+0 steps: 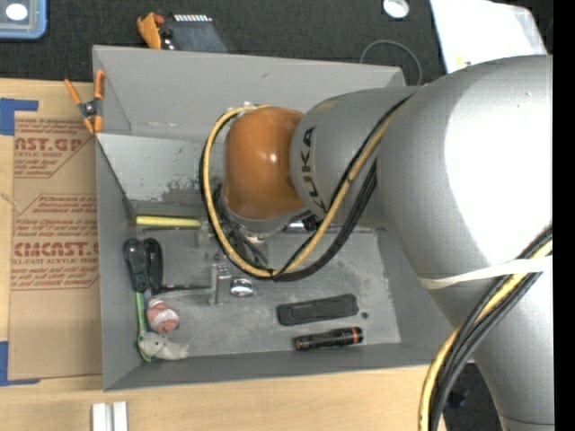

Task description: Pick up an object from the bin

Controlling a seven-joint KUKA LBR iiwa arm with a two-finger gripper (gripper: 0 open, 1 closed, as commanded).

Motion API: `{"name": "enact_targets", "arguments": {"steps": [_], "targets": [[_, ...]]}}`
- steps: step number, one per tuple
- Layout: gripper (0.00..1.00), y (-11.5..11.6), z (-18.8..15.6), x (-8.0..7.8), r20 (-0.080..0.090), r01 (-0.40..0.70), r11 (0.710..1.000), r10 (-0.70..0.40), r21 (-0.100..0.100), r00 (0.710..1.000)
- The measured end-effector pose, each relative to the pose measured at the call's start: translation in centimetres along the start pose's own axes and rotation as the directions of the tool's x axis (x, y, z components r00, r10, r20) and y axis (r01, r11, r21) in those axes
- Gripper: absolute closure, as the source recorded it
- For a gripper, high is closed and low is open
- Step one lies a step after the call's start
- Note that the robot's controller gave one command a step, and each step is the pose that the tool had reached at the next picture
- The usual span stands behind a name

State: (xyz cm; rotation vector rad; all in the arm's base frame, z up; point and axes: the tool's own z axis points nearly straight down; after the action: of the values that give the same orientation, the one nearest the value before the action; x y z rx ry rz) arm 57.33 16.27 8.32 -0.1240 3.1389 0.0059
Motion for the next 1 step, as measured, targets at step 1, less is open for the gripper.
{"name": "enact_targets", "arguments": {"steps": [1], "targets": [[0.00,-0.04,2.82,0.29,0.009,0.002,1.000,-0.002,-0.002,1.000]]}}
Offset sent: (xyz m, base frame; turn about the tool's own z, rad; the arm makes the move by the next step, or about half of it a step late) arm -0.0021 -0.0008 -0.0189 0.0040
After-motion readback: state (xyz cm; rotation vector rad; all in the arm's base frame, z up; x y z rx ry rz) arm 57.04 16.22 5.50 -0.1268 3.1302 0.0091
